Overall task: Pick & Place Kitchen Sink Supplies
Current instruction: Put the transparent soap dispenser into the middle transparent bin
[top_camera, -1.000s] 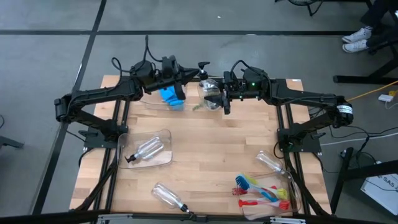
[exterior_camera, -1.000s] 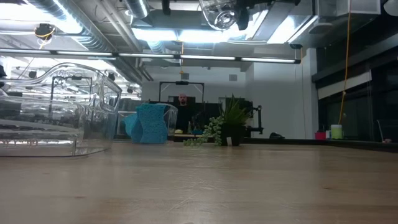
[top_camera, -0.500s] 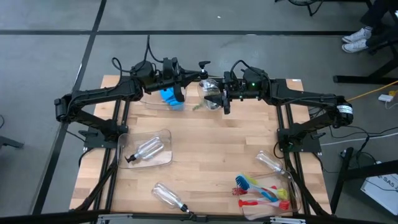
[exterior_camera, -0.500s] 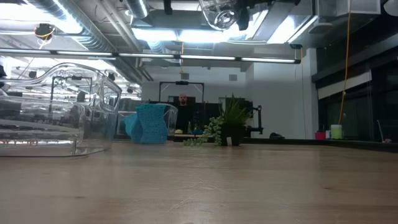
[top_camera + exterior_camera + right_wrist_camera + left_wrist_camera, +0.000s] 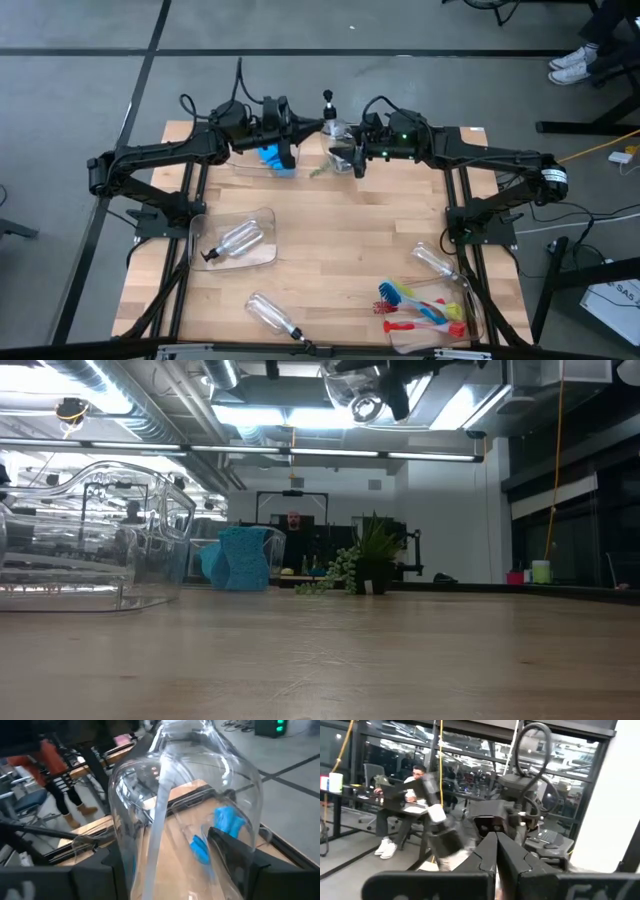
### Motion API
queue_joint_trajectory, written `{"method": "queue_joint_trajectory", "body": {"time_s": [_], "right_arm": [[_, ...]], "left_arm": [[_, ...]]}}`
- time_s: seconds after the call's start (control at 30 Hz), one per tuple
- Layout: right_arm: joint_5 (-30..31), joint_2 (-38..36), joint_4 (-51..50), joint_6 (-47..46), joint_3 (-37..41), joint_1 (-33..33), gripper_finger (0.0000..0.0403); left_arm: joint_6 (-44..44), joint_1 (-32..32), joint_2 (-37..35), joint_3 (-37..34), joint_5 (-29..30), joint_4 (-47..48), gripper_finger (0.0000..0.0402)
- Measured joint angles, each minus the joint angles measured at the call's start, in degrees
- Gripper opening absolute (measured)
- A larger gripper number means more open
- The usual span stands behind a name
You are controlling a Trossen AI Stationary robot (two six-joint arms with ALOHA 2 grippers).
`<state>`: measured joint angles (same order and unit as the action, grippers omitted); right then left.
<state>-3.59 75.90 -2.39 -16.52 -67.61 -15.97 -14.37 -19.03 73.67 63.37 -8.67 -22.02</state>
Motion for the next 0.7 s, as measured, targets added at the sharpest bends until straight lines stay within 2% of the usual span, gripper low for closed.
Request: {"method": "queue_joint_trajectory", "body": {"time_s": [0.17, 0.27, 0.47, 0.57, 0.7], "right_arm": [[3.61, 0.0, -0.91, -1.7, 0.0, -0.07, 0.0216], [0.3, 0.0, 0.15, 0.26, 0.0, -0.07, 0.0216], [-6.86, -0.02, 3.04, 2.29, 0.0, -0.09, 0.0216], [-11.66, 0.3, 5.38, 3.29, 0.0, 0.13, 0.0216], [-13.8, 1.52, 6.47, 3.2, 0.0, 0.2, 0.0216]], "left_arm": [[0.23, 0.0, -0.22, 0.0, 0.08, 0.26, 0.0001], [1.49, -0.06, -1.01, 0.0, 1.62, 2.17, 0.0002], [4.53, -0.28, -3.91, 0.0, 8.91, 9.35, 0.0002], [4.55, -0.26, -4.16, 0.0, 8.93, 8.63, 0.0001], [3.23, -0.24, -2.92, 0.02, 7.27, 7.64, 0.0002]]}}
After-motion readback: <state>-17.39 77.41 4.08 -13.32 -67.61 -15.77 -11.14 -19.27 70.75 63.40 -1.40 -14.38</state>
